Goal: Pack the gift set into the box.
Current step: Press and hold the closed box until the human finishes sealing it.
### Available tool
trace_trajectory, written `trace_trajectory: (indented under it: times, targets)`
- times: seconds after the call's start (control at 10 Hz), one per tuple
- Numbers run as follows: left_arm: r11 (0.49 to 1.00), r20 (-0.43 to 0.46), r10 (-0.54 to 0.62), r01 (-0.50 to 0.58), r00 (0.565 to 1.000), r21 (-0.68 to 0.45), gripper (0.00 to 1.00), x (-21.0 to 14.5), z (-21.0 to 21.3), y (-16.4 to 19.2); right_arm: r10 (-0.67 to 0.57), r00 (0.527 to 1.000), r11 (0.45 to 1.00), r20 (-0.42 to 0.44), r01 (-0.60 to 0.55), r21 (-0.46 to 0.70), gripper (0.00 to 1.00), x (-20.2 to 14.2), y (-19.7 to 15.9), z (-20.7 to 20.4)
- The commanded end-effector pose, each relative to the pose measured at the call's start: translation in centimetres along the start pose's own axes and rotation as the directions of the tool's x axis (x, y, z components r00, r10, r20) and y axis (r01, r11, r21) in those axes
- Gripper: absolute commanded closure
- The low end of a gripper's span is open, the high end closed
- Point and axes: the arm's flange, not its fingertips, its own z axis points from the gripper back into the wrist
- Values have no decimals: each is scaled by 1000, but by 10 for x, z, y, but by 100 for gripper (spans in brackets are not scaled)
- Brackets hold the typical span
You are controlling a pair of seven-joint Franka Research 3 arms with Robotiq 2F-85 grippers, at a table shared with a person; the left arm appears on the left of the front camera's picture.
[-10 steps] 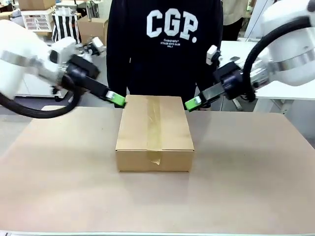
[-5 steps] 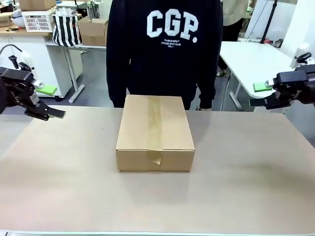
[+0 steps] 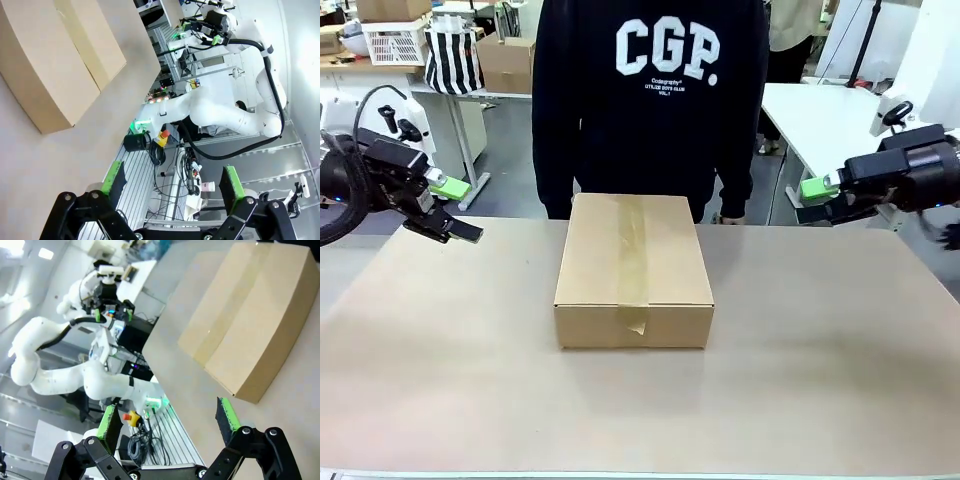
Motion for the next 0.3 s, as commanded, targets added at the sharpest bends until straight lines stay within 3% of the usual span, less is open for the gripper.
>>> trace_trajectory:
  times: [0.0, 0.2]
  targets:
    - [1000, 20, -20, 20, 1000, -7, 0, 1, 5, 2, 21, 1000, 1000, 20, -21, 15, 0, 4, -1, 3]
    - [1000, 20, -20, 20, 1000, -7, 0, 1, 5, 2, 21, 1000, 1000, 20, -21, 15, 0, 4, -1, 3]
